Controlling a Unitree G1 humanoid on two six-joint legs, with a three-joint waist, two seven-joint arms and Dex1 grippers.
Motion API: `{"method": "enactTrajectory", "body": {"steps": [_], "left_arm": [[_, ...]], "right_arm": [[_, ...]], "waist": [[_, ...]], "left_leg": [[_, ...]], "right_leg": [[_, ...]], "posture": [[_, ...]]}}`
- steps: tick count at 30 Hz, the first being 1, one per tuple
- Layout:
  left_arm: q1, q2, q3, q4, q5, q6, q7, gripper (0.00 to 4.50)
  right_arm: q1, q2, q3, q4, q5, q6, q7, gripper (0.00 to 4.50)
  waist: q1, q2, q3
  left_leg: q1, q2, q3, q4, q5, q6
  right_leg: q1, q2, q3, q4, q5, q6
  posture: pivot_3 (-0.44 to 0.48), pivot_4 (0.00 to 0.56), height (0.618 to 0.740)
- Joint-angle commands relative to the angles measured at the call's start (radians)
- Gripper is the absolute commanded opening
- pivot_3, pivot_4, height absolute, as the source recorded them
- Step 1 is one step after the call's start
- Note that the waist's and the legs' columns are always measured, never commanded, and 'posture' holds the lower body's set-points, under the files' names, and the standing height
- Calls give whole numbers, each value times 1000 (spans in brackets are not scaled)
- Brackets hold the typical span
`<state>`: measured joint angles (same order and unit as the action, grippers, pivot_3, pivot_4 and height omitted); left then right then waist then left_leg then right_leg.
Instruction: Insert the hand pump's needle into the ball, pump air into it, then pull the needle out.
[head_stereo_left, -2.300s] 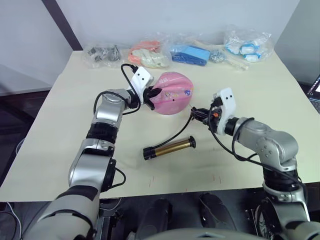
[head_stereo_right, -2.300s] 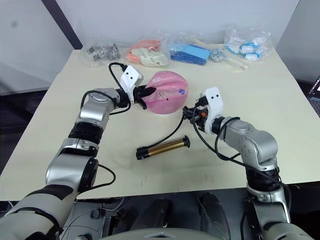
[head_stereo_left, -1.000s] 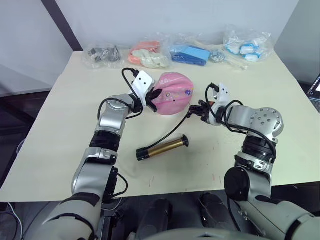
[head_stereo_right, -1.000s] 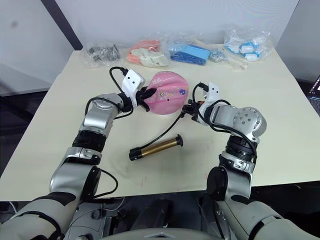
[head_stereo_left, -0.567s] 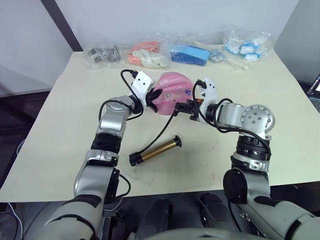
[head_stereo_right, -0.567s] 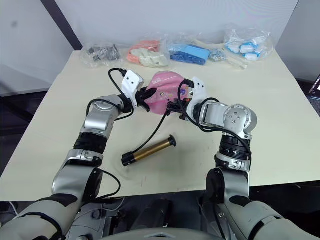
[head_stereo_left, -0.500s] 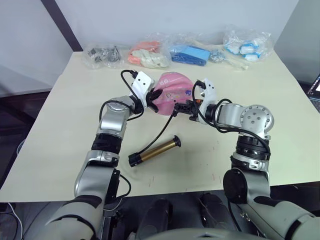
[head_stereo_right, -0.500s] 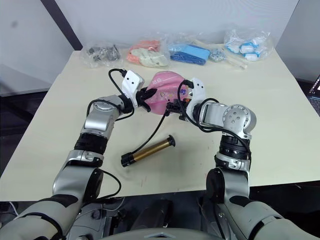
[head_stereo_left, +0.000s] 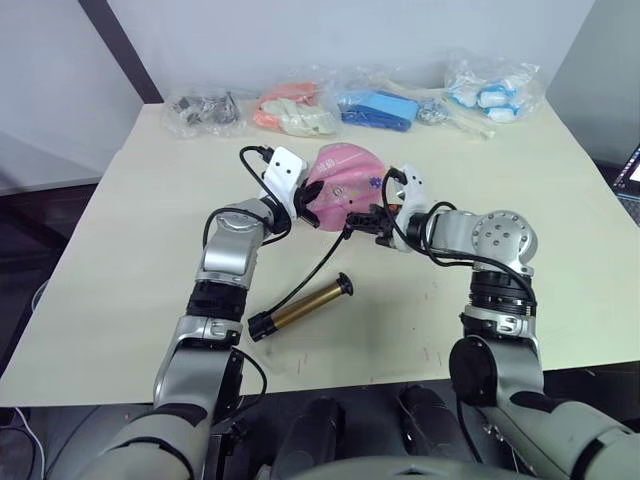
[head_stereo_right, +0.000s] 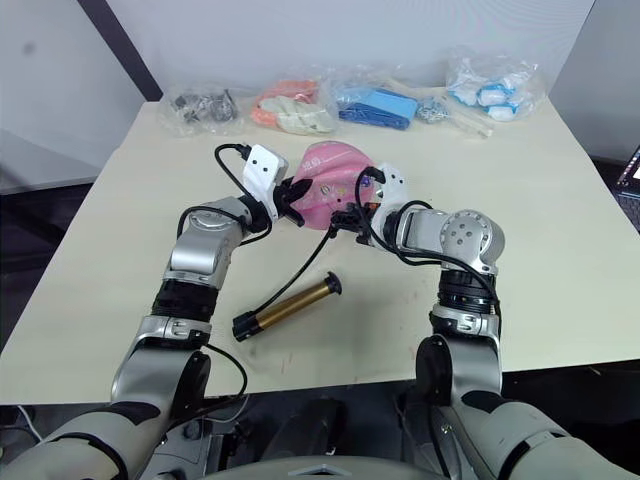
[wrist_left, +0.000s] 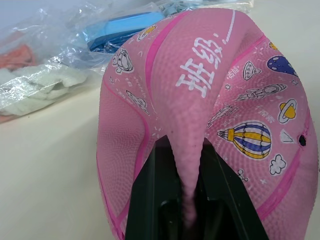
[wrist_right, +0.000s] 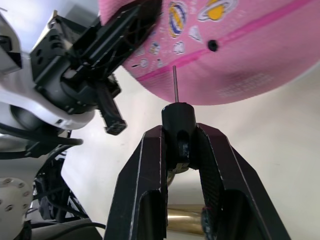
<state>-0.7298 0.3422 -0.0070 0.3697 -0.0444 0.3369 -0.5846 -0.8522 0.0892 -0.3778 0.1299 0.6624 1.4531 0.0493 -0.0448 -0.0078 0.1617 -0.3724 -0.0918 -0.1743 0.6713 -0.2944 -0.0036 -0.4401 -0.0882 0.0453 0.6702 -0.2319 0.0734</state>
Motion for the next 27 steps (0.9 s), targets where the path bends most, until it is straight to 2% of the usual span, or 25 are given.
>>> {"method": "enactTrajectory", "body": {"steps": [1,11,27], "left_arm": [[19,-2,-2,-23,-15,16,2,13],[37,-4,-12,-44,-12,26,2,13],[39,-7,-17,-52,-11,35,3,13]], "right_arm": [[-38,-19,11,-8,10,-22,28,348],[-49,-64,27,33,4,-54,57,348],[-49,-70,45,65,-21,-70,67,348]], "waist": [[0,0,0],[0,0,0],[0,0,0]], "left_leg": [[0,0,0,0,0,0],[0,0,1,0,0,0],[0,0,1,0,0,0]], "right_leg": [[0,0,0,0,0,0],[0,0,1,0,0,0],[0,0,1,0,0,0]], "posture": [[0,150,740],[0,150,740],[0,150,740]]}}
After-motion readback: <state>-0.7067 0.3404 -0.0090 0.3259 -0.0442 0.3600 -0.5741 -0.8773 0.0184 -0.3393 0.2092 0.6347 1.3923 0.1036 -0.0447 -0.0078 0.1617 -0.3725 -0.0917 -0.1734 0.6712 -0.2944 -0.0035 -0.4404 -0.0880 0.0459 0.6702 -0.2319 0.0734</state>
